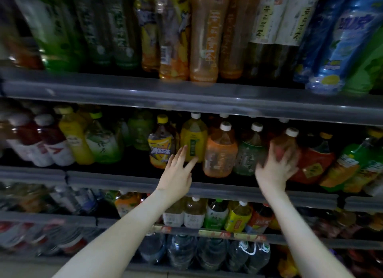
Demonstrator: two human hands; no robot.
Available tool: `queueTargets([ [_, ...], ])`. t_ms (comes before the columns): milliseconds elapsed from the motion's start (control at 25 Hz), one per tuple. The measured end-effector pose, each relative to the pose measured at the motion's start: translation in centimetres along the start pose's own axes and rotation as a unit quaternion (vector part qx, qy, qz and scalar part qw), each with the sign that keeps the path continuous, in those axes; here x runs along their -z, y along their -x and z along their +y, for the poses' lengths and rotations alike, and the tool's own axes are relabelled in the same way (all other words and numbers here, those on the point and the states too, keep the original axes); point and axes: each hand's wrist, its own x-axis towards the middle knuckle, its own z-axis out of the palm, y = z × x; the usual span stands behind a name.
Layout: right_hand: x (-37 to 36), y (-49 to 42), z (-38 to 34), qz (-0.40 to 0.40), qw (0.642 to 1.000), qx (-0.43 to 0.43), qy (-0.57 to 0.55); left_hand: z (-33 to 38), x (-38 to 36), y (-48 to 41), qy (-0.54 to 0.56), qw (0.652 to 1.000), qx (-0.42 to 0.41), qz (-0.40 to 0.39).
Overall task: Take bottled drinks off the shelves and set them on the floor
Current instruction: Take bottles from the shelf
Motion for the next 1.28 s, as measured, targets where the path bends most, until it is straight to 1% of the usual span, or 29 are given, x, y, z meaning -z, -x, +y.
queueTargets([
  [40,-1.2,2.7,-2.1,0.022,0.998,0.012,-0.063,-1.6,0.4,1.0,-0.007,1.000,0.010,0.010],
  [80,-2.4,5.4,-4.8,0.027,0.991,0.042,-0.123,-3.4,1.0,2.2,-0.015,1.000,0.022,0.012],
  [120,-3.7,7.7,-7.5,0.023,0.982,0.089,-0.164,-4.9,1.6,3.3,-0.017,0.999,0.037,0.017],
  [160,-4.8,9.6,-10.3,0.009,0.972,0.147,-0.180,-6.4,2.3,4.4,-0.014,0.998,0.057,0.022],
  [240,-6.8,12.8,-15.9,-0.054,0.946,0.260,-0.189,-9.8,3.9,6.8,-0.018,0.992,0.120,0.032],
  [280,-7.5,14.2,-18.9,-0.094,0.932,0.294,-0.192,-11.7,4.9,8.0,-0.025,0.987,0.154,0.034],
  [360,-8.8,16.6,-24.2,-0.162,0.910,0.327,-0.199,-15.6,6.8,10.0,-0.036,0.977,0.206,0.036],
  [440,-10.2,18.3,-28.9,-0.202,0.899,0.320,-0.219,-19.8,8.5,11.6,-0.039,0.969,0.241,0.037],
  [480,-11.1,18.6,-31.3,-0.214,0.900,0.301,-0.230,-22.1,9.2,12.1,-0.039,0.967,0.249,0.043],
  [560,-12.7,17.8,-35.2,-0.221,0.912,0.235,-0.254,-26.0,10.2,12.5,-0.045,0.968,0.237,0.061],
  [640,-14.3,16.2,-38.3,-0.225,0.922,0.181,-0.258,-28.8,10.9,12.0,-0.056,0.974,0.206,0.078],
  [760,-16.2,14.7,-40.8,-0.221,0.942,0.127,-0.220,-30.9,10.8,10.4,-0.086,0.979,0.159,0.094],
  [880,-16.7,14.2,-41.0,-0.209,0.957,0.096,-0.179,-31.1,9.7,9.0,-0.103,0.980,0.151,0.085],
  [1000,-16.5,12.9,-39.9,-0.244,0.942,0.090,-0.214,-31.3,9.1,7.9,-0.106,0.973,0.170,0.118],
  [1080,-16.4,12.2,-39.3,-0.268,0.932,0.117,-0.215,-31.5,9.2,7.1,-0.108,0.970,0.174,0.131],
  [1200,-16.5,12.2,-38.7,-0.277,0.930,0.152,-0.189,-31.9,9.2,5.8,-0.098,0.973,0.168,0.126],
  [1280,-16.8,12.4,-38.7,-0.271,0.927,0.167,-0.196,-31.8,8.8,5.7,-0.108,0.970,0.168,0.137],
])
